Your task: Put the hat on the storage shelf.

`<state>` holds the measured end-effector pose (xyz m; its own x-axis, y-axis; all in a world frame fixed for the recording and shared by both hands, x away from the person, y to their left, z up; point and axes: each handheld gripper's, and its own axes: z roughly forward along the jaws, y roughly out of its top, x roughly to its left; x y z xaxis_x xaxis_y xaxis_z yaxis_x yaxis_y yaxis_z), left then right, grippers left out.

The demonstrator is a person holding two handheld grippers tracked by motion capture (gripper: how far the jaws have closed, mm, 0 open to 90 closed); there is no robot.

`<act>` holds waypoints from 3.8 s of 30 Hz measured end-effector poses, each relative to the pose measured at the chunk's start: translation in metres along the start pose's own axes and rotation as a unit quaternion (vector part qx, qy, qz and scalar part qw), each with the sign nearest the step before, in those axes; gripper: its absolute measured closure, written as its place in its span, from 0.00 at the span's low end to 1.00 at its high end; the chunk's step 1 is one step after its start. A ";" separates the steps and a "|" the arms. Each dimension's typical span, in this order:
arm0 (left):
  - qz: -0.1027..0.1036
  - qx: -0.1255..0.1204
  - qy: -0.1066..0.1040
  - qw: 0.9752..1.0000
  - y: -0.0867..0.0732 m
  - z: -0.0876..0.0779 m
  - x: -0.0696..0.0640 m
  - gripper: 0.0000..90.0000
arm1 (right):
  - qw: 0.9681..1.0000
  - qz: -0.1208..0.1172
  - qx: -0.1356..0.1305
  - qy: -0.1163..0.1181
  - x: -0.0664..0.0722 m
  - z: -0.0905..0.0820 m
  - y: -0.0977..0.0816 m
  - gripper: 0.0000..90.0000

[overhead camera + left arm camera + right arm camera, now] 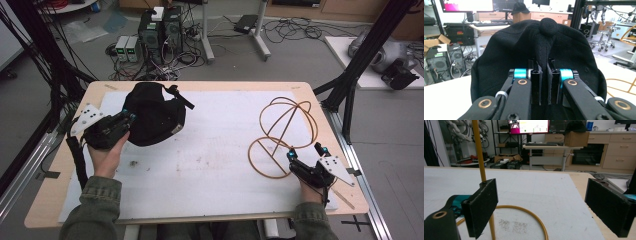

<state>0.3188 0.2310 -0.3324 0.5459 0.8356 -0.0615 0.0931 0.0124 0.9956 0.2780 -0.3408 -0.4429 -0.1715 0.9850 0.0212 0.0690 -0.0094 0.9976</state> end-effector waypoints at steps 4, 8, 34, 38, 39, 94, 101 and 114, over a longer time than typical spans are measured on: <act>0.004 -0.010 -0.004 1.000 0.006 0.003 -0.007 0.94 | 1.000 0.001 0.001 0.001 0.000 0.000 0.000 0.12; 0.005 -0.017 -0.010 1.000 0.010 0.009 -0.013 0.94 | 1.000 0.001 0.000 0.000 0.000 0.000 0.000 0.12; 0.020 -0.057 -0.070 0.996 0.045 0.037 -0.058 0.94 | 1.000 0.004 -0.002 0.001 -0.002 -0.001 0.000 0.12; 0.018 -0.062 -0.078 0.995 0.048 0.041 -0.063 0.94 | 1.000 0.003 -0.002 0.000 -0.003 -0.001 0.000 0.12; 0.019 -0.063 -0.080 0.995 0.050 0.042 -0.065 0.94 | 1.000 0.003 -0.002 0.000 -0.003 -0.001 0.000 0.12; 0.025 -0.083 -0.233 0.969 0.082 0.162 -0.196 0.94 | 1.000 0.008 -0.003 -0.002 -0.008 -0.002 0.000 0.12; 0.022 -0.086 -0.250 0.964 0.085 0.174 -0.213 0.94 | 1.000 0.008 -0.003 -0.001 -0.007 -0.002 0.000 0.12; 0.028 -0.067 -0.280 0.957 0.086 0.191 -0.238 0.94 | 1.000 0.008 -0.005 0.004 -0.008 -0.002 0.000 0.12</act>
<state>0.3559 -0.0717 -0.2462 0.9114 0.4116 0.0021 -0.0375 0.0780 0.9962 0.2778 -0.3489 -0.4428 -0.1790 0.9832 0.0373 0.0616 -0.0266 0.9977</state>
